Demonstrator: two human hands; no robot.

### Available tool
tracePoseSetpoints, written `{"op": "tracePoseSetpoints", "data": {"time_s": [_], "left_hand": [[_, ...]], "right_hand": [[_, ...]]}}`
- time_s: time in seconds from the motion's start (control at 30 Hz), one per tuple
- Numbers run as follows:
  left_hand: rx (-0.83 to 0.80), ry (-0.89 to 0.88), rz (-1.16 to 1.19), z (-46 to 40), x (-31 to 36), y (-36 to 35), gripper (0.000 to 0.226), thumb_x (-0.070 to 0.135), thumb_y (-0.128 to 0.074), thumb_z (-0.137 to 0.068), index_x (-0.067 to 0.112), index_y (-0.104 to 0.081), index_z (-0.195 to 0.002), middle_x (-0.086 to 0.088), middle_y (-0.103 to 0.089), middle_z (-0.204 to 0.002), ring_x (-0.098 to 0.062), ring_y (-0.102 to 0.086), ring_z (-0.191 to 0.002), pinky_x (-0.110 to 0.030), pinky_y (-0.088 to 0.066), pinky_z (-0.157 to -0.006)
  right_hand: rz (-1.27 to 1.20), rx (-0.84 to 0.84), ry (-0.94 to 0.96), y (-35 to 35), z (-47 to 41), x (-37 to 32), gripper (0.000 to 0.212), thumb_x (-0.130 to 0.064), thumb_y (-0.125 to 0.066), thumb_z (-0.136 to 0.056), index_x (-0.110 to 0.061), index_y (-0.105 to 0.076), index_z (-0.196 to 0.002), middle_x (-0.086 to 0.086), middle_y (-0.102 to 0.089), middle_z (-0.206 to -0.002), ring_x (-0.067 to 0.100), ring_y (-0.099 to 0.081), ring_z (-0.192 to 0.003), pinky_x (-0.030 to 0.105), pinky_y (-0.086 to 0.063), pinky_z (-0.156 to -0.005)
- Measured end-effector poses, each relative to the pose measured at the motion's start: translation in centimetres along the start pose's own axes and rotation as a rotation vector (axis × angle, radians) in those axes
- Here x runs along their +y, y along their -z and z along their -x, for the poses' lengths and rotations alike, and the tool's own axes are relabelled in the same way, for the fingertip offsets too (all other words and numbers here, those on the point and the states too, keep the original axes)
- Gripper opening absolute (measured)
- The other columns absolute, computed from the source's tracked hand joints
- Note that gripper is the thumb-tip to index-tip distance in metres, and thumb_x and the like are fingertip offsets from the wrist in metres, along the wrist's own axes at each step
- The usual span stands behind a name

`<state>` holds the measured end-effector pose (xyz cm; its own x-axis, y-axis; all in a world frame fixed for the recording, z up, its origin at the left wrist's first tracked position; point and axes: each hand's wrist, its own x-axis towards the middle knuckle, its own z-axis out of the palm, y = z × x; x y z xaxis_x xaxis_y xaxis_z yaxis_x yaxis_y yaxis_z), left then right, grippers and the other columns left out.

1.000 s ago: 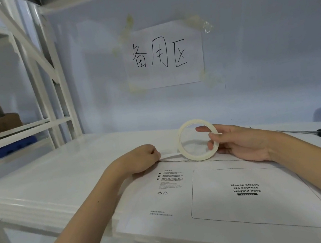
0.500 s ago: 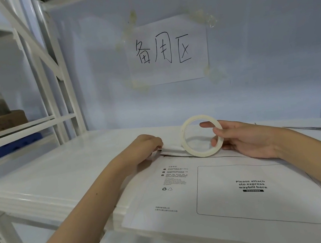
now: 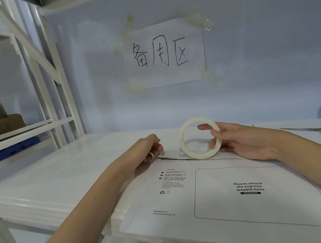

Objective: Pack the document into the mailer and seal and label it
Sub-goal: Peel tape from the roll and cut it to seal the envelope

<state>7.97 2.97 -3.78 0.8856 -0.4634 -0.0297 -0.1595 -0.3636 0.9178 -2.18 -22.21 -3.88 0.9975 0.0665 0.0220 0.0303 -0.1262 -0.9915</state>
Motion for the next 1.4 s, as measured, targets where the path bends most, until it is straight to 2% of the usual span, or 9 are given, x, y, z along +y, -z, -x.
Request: {"op": "tracePoseSetpoints", "data": {"time_s": [0.1, 0.23, 0.37, 0.5, 0.63, 0.77, 0.97, 1.3, 1.4], "left_hand": [[-0.001, 0.014, 0.012, 0.1, 0.1, -0.1, 0.036, 0.036, -0.042, -0.097, 0.014, -0.057, -0.072, 0.007, -0.052, -0.056, -0.008, -0.035, -0.043, -0.019, -0.027, -0.044], [0.03, -0.028, -0.068, -0.1, -0.2, 0.0, 0.034, 0.039, -0.048, -0.096, 0.015, -0.059, -0.075, 0.006, -0.054, -0.067, -0.01, -0.039, -0.052, -0.022, -0.031, -0.052], [0.179, -0.34, -0.223, -0.6, -1.1, -0.6, 0.013, 0.025, -0.058, -0.093, 0.017, -0.065, -0.085, 0.009, -0.062, -0.085, -0.005, -0.051, -0.069, -0.019, -0.038, -0.065], [0.079, -0.522, -0.418, -0.7, -1.3, -1.5, 0.018, 0.015, -0.06, -0.091, 0.024, -0.07, -0.104, 0.015, -0.069, -0.1, 0.004, -0.059, -0.084, -0.013, -0.043, -0.08], [-0.07, -0.498, -0.409, -0.3, -1.4, -2.0, 0.021, 0.023, -0.065, -0.091, 0.025, -0.071, -0.111, 0.025, -0.066, -0.077, 0.004, -0.056, -0.066, -0.009, -0.041, -0.069], [-0.112, -0.514, -0.296, -0.3, -1.2, -2.0, 0.019, 0.029, -0.069, -0.091, 0.024, -0.073, -0.109, 0.008, -0.074, -0.097, -0.01, -0.066, -0.087, -0.019, -0.05, -0.082], [-0.137, -0.424, -0.11, 0.0, -1.0, -1.9, 0.013, 0.019, -0.069, -0.092, 0.008, -0.073, -0.098, -0.005, -0.078, -0.095, -0.012, -0.072, -0.093, -0.016, -0.051, -0.085], [-0.135, -0.326, 0.051, 0.0, -0.6, -1.9, 0.005, 0.009, -0.069, -0.089, 0.013, -0.067, -0.088, 0.002, -0.068, -0.076, -0.007, -0.061, -0.071, -0.018, -0.047, -0.074], [-0.101, -0.293, 0.15, 0.0, -0.3, -1.7, 0.004, 0.007, -0.068, -0.088, 0.009, -0.065, -0.089, -0.007, -0.069, -0.086, -0.012, -0.063, -0.077, -0.022, -0.048, -0.073]], "right_hand": [[-0.001, -0.002, -0.001, 0.0, 0.0, 0.0, 0.037, -0.027, -0.055, -0.093, -0.024, -0.06, -0.13, 0.01, -0.061, -0.086, 0.022, -0.055, -0.087, 0.031, -0.042, -0.087], [-0.015, -0.005, 0.0, 0.0, 0.0, 0.0, 0.044, -0.03, -0.059, -0.087, -0.023, -0.06, -0.13, 0.01, -0.061, -0.085, 0.024, -0.053, -0.089, 0.032, -0.041, -0.089], [-0.022, 0.002, 0.003, 0.1, 0.0, 0.0, 0.044, -0.03, -0.059, -0.086, -0.024, -0.06, -0.129, 0.01, -0.062, -0.084, 0.027, -0.051, -0.093, 0.037, -0.036, -0.094], [-0.028, -0.002, 0.005, 0.3, 0.0, 0.1, 0.038, -0.027, -0.056, -0.092, -0.024, -0.06, -0.13, 0.01, -0.063, -0.086, 0.028, -0.05, -0.094, 0.037, -0.034, -0.093], [-0.048, 0.0, 0.006, 0.3, 0.0, 0.0, 0.038, -0.028, -0.054, -0.093, -0.026, -0.06, -0.13, 0.01, -0.065, -0.085, 0.025, -0.053, -0.091, 0.035, -0.034, -0.091], [-0.056, -0.003, 0.006, 0.5, -0.2, 0.1, 0.041, -0.032, -0.056, -0.09, -0.028, -0.06, -0.131, 0.009, -0.066, -0.086, 0.024, -0.053, -0.093, 0.037, -0.03, -0.093], [-0.077, 0.004, 0.007, 0.7, -0.2, 0.3, 0.044, -0.034, -0.056, -0.089, -0.028, -0.058, -0.133, 0.008, -0.067, -0.087, 0.021, -0.056, -0.092, 0.036, -0.03, -0.091], [-0.086, -0.008, 0.008, 0.6, 0.0, 0.1, 0.044, -0.035, -0.054, -0.091, -0.029, -0.057, -0.134, 0.007, -0.067, -0.089, 0.017, -0.061, -0.089, 0.035, -0.03, -0.091], [-0.102, -0.002, 0.003, 0.6, 0.1, 0.0, 0.043, -0.034, -0.052, -0.092, -0.028, -0.056, -0.134, 0.007, -0.067, -0.089, 0.015, -0.061, -0.086, 0.034, -0.029, -0.089]]}}
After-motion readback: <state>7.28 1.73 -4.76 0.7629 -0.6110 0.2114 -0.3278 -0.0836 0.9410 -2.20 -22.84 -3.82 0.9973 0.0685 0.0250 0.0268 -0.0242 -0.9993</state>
